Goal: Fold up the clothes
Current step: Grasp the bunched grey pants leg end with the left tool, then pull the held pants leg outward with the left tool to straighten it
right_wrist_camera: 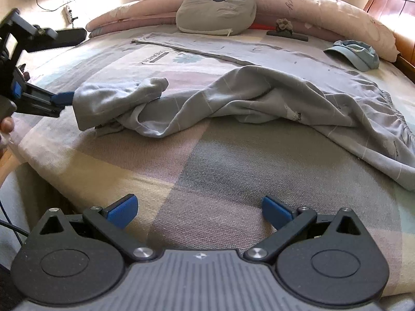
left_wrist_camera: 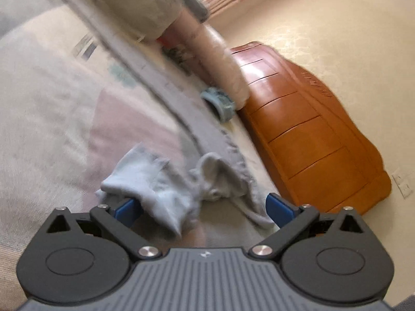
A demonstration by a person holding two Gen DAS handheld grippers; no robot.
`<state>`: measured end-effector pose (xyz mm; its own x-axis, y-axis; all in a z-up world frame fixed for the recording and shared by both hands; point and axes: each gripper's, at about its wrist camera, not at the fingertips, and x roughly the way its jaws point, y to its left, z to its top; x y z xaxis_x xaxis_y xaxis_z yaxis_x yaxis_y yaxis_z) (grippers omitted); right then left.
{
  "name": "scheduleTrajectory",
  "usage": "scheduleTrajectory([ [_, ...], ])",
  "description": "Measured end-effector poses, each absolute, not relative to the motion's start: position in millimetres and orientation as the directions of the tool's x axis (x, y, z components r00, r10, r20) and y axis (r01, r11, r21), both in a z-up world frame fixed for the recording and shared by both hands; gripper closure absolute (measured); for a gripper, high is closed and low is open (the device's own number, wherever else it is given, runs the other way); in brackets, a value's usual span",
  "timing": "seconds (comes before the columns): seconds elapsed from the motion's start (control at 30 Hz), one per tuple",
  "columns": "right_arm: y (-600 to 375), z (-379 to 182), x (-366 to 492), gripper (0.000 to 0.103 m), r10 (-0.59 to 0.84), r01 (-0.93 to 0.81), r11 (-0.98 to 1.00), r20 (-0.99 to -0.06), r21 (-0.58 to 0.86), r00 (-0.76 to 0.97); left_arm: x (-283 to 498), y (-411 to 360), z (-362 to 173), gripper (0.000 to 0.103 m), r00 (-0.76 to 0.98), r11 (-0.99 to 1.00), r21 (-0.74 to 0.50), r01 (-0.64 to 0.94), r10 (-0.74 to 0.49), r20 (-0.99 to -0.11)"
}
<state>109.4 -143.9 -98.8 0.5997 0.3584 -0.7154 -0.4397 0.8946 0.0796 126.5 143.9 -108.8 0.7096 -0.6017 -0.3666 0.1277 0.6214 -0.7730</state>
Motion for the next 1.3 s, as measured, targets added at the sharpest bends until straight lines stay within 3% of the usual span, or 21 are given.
scheduleTrajectory([
  [0.07,-144.1,-98.8,109.4,0.000,0.359,-0.441,0.894,-0.716,0.079,0.599,134.4,147.9,-122.0,0.004,0.702,0.578,-0.808,0.113,-0.622,-0.347],
  [0.37,-144.0,-100.0,107.6,0.000,0.354,-0.439,0.895,-0.714,0.073,0.604,134.0,171.2,-143.7,0.005,0.754,0.297,-0.941,0.161,-0.653,-0.076],
  [0.4,-143.3,-100.2,107.2,0.000,0.352,-0.438,0.896,-0.713,0.070,0.606,135.8,172.4,-150.7,0.007,0.761,0.282,-0.949,0.138,-0.644,-0.081],
  [0.5,-142.2,-100.5,107.2,0.000,0.346,-0.435,0.898,-0.714,0.064,0.609,138.2,177.5,-168.7,0.030,0.780,0.232,-0.968,0.096,-0.622,-0.072],
  [0.6,-143.2,-100.7,107.3,0.000,0.348,-0.435,0.898,-0.710,0.066,0.612,139.2,180.8,-178.1,0.055,0.786,0.225,-0.974,0.037,-0.608,-0.111],
  [0.67,-144.0,-100.7,107.5,0.000,0.351,-0.429,0.900,-0.706,0.074,0.615,140.2,179.6,-179.9,0.066,0.784,0.259,-0.966,0.015,-0.602,-0.150],
  [0.73,-144.1,-101.0,107.4,0.000,0.350,-0.425,0.902,-0.704,0.076,0.618,142.1,176.5,-180.0,0.086,0.781,0.312,-0.950,-0.008,-0.592,-0.201],
  [0.77,-144.1,-101.2,107.3,0.000,0.350,-0.424,0.903,-0.703,0.076,0.620,143.6,173.0,-177.0,0.090,0.777,0.358,-0.934,-0.021,-0.582,-0.241],
  [0.9,-143.2,-101.5,106.0,0.000,0.347,-0.429,0.901,-0.702,0.066,0.622,149.1,166.3,-168.3,0.092,0.766,0.436,-0.898,-0.066,-0.554,-0.325],
  [1.3,-146.9,-100.0,106.6,0.000,0.349,-0.421,0.903,-0.711,0.081,0.611,125.7,197.2,-103.8,0.097,0.852,0.669,-0.742,-0.031,-0.370,-0.369],
])
